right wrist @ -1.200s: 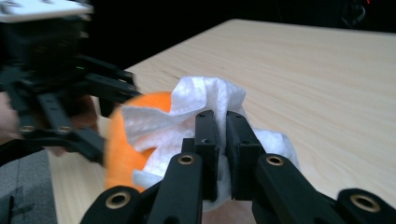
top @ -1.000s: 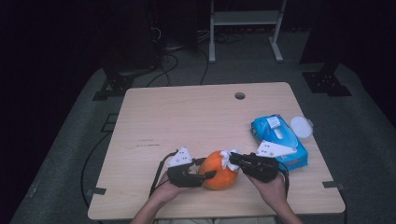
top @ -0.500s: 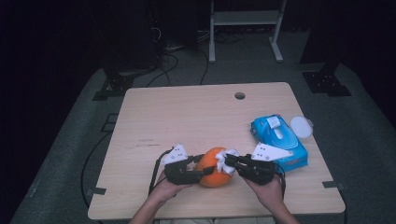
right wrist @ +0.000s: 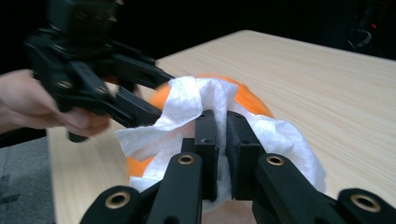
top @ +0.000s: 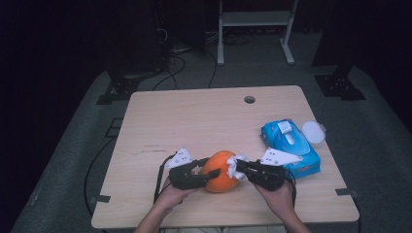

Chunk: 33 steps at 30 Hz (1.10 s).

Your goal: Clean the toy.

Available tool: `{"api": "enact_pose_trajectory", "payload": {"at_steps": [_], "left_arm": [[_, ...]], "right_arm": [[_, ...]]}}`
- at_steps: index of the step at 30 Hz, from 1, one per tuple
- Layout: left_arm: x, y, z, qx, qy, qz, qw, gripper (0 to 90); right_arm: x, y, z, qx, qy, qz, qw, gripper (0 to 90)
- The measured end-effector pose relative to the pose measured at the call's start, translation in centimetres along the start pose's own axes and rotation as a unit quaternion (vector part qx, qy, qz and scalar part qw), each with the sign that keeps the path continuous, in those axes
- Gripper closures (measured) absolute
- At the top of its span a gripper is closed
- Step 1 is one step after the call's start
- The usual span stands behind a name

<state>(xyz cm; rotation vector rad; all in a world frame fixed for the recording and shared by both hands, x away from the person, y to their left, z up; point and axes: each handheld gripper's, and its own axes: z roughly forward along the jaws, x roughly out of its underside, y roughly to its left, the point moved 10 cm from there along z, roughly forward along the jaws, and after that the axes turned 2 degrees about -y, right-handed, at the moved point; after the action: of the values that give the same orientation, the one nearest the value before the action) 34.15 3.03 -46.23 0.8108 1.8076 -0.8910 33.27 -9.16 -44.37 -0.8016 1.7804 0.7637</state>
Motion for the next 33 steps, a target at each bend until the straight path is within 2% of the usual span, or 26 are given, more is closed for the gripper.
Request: {"api": "enact_pose_trajectory", "payload": {"at_steps": [3,6,9,13,14,16,18,21,23,28,30,33], "left_arm": [[0.0,0.3,0.0,-0.006,-0.001,-0.004,1.0,42.8],[0.1,0.4,0.0,-0.005,-0.004,-0.017,0.9998,42.6],[0.3,0.2,0.1,-0.001,-0.001,-0.01,0.9999,41.6],[0.3,-0.5,0.4,0.008,0.006,0.001,1.0,37.7],[0.3,-0.9,0.5,0.015,0.006,0.007,0.9998,34.7],[0.3,-1.0,0.6,0.011,0.006,0.021,0.9997,26.3],[0.5,-0.8,0.9,-0.001,0.016,0.027,0.9995,17.3],[1.1,-0.8,1.4,-0.003,0.022,0.029,0.9993,13.0],[1.5,-0.9,1.7,-0.01,0.024,0.041,0.9988,14.5],[1.1,-1.2,1.2,-0.028,0.028,0.073,0.9965,34.8],[0.8,-1.4,1.0,-0.027,0.027,0.079,0.9962,38.9],[0.3,-1.7,0.6,-0.022,0.025,0.082,0.996,40.8]], "right_arm": [[0.2,-0.2,-0.1,0.006,0.0,0.002,1.0,83.1],[-0.2,1.4,0.2,-0.009,0.0,-0.02,0.9998,83.0],[-0.3,2.2,0.6,-0.012,0.006,-0.038,0.9992,83.0],[0.0,0.7,0.3,-0.006,0.003,-0.008,0.9999,83.1],[0.0,0.3,0.1,0.0,0.001,-0.006,1.0,83.1],[0.2,-0.5,-0.2,0.012,0.0,0.001,0.9999,83.1],[0.2,-0.7,-0.3,0.013,0.001,0.003,0.9999,83.1],[0.2,-0.3,-0.1,0.01,0.002,-0.002,0.9999,83.0],[0.2,-0.1,0.0,0.011,0.004,-0.006,0.9999,83.0],[-0.2,1.3,0.1,0.009,0.002,-0.03,0.9995,82.9],[-0.6,1.7,0.0,0.002,-0.005,-0.036,0.9993,82.9],[-1.0,1.2,-0.3,0.005,-0.01,-0.033,0.9994,82.9]]}}
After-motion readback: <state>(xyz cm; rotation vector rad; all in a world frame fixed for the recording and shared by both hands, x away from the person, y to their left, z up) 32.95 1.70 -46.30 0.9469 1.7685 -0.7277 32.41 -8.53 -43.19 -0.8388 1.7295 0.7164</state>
